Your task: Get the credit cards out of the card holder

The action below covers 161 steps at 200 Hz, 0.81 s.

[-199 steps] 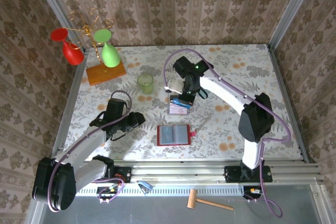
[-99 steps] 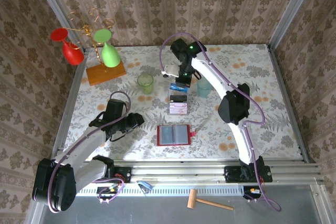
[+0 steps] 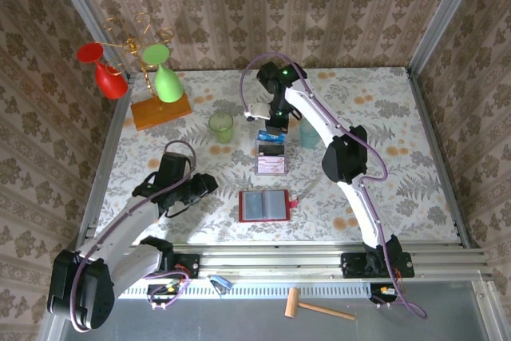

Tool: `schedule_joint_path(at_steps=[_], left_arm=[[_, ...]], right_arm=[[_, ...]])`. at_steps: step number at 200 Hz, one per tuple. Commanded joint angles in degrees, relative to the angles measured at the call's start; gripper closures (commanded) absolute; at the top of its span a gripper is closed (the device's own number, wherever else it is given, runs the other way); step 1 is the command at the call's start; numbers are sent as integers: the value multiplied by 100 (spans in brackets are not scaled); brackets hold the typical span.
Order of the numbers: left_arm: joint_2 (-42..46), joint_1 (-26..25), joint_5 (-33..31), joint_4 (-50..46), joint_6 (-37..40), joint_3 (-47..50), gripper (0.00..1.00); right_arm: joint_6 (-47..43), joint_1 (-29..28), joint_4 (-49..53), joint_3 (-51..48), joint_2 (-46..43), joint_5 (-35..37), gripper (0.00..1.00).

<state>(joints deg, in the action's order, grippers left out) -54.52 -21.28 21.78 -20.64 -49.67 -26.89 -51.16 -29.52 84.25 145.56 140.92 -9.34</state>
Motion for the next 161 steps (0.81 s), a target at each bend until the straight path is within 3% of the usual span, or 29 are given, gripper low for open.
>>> schedule_joint_path(at_steps=[1, 69, 106, 161], left_arm=[[117, 53, -111, -196, -87, 110, 67], [332, 67, -214, -371, -126, 171, 67], [354, 80, -232, -384, -122, 168, 67], [225, 99, -157, -340, -17, 58, 66]], right_arm=[[-231, -34, 327, 166, 263, -166, 100], [-369, -37, 483, 107, 471, -391, 100], [-189, -41, 181, 107, 411, -112, 80], [21, -41, -402, -350, -272, -88, 68]])
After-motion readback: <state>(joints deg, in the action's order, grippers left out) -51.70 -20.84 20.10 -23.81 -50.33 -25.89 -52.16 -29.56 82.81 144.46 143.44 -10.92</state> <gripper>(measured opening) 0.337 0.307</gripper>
